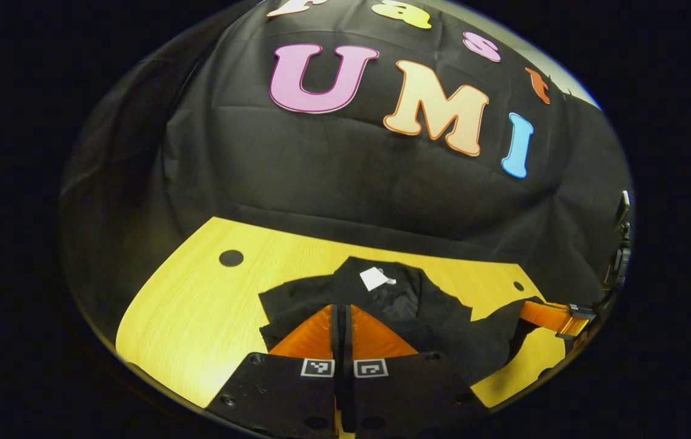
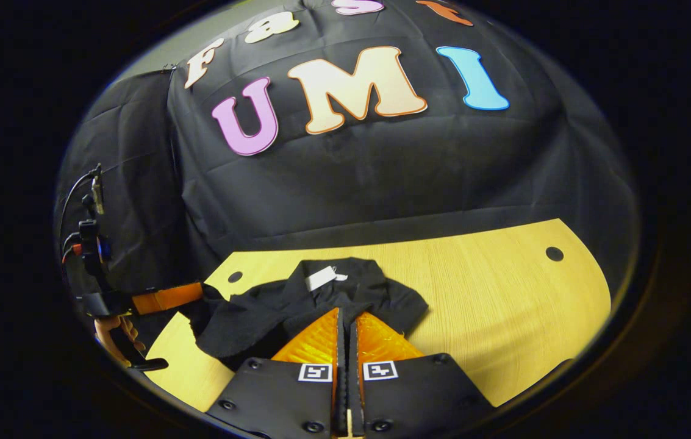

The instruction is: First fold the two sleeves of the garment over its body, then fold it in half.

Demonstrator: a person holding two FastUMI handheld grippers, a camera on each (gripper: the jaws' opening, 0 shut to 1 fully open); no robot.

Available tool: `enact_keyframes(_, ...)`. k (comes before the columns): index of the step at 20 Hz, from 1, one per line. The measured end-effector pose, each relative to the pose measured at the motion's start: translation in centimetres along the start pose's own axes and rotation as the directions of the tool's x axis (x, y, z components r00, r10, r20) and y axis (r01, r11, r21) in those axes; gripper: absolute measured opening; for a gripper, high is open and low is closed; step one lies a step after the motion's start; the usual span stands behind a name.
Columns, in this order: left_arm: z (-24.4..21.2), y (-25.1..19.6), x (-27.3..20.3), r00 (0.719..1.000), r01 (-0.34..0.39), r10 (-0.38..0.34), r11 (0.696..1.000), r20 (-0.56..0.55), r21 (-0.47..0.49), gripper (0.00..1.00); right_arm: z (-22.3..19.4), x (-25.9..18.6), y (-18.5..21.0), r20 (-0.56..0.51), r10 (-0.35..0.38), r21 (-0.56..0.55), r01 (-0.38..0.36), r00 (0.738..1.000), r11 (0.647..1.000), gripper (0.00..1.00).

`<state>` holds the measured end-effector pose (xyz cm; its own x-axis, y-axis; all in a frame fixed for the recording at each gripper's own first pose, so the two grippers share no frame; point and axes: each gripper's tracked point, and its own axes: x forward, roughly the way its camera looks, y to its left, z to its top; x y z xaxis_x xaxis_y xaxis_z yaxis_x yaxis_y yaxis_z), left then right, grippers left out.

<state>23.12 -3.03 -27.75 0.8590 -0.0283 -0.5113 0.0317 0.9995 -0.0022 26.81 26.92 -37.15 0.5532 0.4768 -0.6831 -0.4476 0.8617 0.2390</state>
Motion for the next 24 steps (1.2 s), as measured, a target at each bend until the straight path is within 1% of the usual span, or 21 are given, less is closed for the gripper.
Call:
enact_keyframes(2, 0.8, 0.4, 1.9, 1.000, -0.010, 0.010, 1.000, 0.026, 0.007, 0.00, 1.6, 2.0, -0.5, 0.020, -0.015, -0.001, 0.015, 1.000, 1.000, 0.04)
enact_keyframes(4, 0.6, 0.7, 3.7, 1.000, -0.019, 0.019, 1.000, 0.008, 0.013, 0.00, 2.7, 4.1, -0.6, 0.028, -0.014, -0.001, 0.014, 1.000, 1.000, 0.04)
enact_keyframes(7, 0.5, 1.4, 6.4, 0.999, -0.032, 0.032, 0.999, 0.006, 0.000, 0.00, 2.5, 7.1, -1.4, 0.010, -0.038, -0.030, 0.038, 0.999, 0.999, 0.04)
enact_keyframes(9, -0.1, 1.9, 8.0, 0.999, -0.050, 0.050, 0.999, 0.003, 0.014, 0.00, 2.0, 8.5, -1.7, -0.001, -0.049, -0.044, 0.049, 0.999, 0.998, 0.04)
enact_keyframes(11, -0.9, 2.1, 9.2, 0.998, -0.061, 0.061, 0.998, -0.012, 0.030, 0.00, 1.6, 9.5, -2.2, -0.011, -0.062, -0.055, 0.062, 0.998, 0.997, 0.04)
enact_keyframes(15, -1.8, 2.3, 10.6, 0.997, -0.076, 0.076, 0.997, -0.017, 0.032, 0.00, 0.8, 10.7, -2.8, -0.029, -0.081, -0.042, 0.080, 0.996, 0.996, 0.04)
enact_keyframes(19, -2.5, 2.5, 10.9, 0.994, -0.093, 0.097, 0.991, -0.041, 0.094, 0.00, 0.5, 11.4, -3.2, -0.017, -0.105, -0.067, 0.104, 0.994, 0.992, 0.04)
enact_keyframes(20, -2.1, 2.4, 11.0, 0.995, -0.093, 0.097, 0.991, -0.030, 0.098, 0.00, 0.4, 11.0, -3.1, -0.019, -0.106, -0.069, 0.104, 0.994, 0.992, 0.06)
enact_keyframes(22, -1.4, 2.1, 11.0, 0.996, -0.089, 0.090, 0.991, -0.006, 0.103, 0.02, 0.3, 11.1, -2.8, -0.027, -0.091, -0.055, 0.090, 0.995, 0.994, 0.18)
enact_keyframes(23, -1.1, 2.0, 10.9, 0.996, -0.086, 0.087, 0.990, 0.000, 0.114, 0.08, 0.4, 11.1, -2.7, -0.028, -0.081, -0.046, 0.080, 0.996, 0.996, 0.18)
enact_keyframes(24, -0.8, 1.9, 10.6, 0.996, -0.084, 0.085, 0.988, 0.004, 0.129, 0.09, 0.4, 10.9, -2.8, -0.025, -0.077, -0.038, 0.076, 0.997, 0.996, 0.27)
